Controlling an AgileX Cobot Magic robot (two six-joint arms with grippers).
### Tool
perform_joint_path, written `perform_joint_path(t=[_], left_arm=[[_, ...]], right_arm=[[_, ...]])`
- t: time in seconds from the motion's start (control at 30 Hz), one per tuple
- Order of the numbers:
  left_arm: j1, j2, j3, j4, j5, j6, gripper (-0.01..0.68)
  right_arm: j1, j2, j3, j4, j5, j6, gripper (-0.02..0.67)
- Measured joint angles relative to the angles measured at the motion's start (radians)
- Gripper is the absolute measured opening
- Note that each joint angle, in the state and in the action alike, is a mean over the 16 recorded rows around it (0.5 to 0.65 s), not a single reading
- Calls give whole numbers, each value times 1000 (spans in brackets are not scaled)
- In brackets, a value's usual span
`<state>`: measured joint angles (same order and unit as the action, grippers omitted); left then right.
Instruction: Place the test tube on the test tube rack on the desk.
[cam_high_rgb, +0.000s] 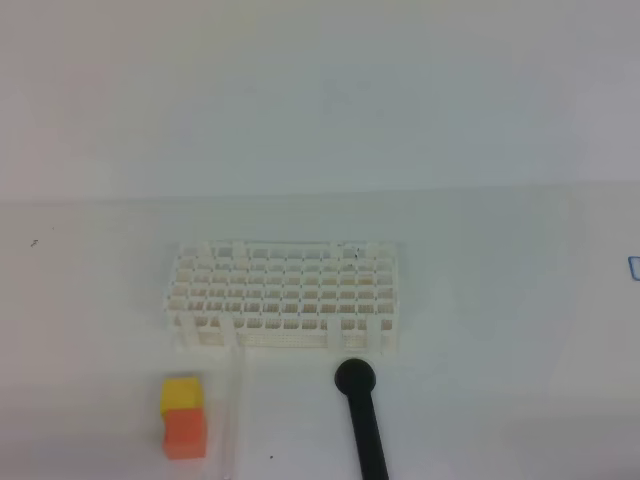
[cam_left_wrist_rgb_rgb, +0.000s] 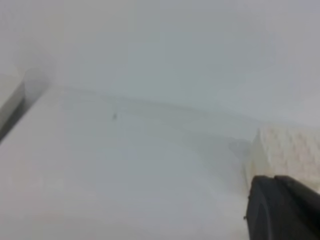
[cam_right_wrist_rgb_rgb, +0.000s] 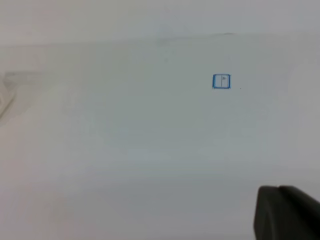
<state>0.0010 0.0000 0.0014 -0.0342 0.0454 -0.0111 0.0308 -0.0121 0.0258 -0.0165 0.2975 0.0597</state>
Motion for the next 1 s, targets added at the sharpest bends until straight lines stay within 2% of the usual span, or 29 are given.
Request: perform_joint_path(t=[0.63, 1.0], left_arm=[[0, 0, 0, 78, -51, -4, -1], [0, 0, -2, 23, -152, -159, -1]], right_arm=[[0, 0, 4, 2, -227, -2, -1], [0, 0, 0, 1, -319, -13, -1]])
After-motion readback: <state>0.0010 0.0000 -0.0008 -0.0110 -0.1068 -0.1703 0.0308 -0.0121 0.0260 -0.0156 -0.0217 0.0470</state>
